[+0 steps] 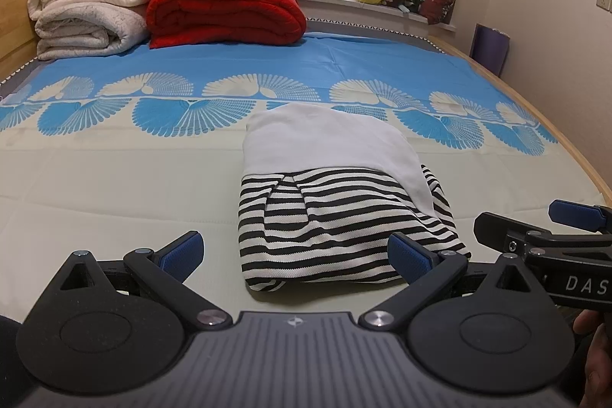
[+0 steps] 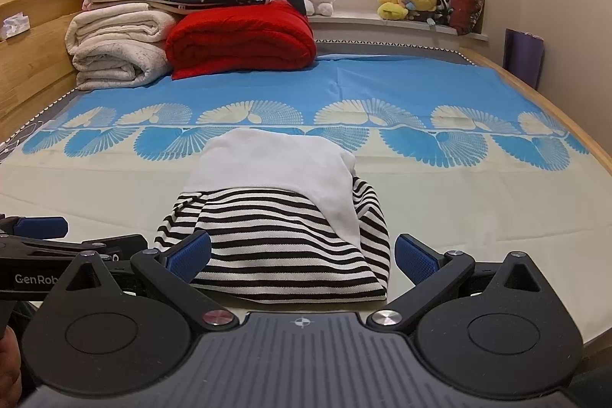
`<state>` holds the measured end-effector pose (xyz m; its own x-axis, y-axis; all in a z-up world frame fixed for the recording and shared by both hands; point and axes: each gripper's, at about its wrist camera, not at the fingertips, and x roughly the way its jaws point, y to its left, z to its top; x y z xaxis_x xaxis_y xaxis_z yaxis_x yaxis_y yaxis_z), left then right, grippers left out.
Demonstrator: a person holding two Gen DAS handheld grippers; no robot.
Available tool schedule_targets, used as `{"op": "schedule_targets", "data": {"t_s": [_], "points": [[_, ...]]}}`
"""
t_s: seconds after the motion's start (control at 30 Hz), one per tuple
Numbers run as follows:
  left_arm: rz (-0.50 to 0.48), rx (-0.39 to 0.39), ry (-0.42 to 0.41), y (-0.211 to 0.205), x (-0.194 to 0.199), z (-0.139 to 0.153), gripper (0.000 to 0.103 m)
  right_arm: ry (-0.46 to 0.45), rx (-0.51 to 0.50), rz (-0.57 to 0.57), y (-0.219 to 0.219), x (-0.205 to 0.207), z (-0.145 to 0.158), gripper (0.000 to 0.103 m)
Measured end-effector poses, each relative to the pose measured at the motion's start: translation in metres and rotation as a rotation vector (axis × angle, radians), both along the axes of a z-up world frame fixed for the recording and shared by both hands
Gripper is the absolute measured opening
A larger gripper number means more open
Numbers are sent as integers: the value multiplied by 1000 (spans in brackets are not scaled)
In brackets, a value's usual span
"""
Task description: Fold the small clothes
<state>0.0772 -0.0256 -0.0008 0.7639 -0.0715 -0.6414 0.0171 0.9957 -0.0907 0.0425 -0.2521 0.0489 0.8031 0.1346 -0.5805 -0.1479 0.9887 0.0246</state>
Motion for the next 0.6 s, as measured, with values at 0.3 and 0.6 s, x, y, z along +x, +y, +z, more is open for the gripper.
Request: {"op": "schedule_targets", "data": {"t_s": [0.3,0.6], "points": [[0,0,0,0,0,0,102,2,1,-2,0,1,1,102],[0,1,0,0,0,0,102,6,3,-6,1,1,0,102]]}}
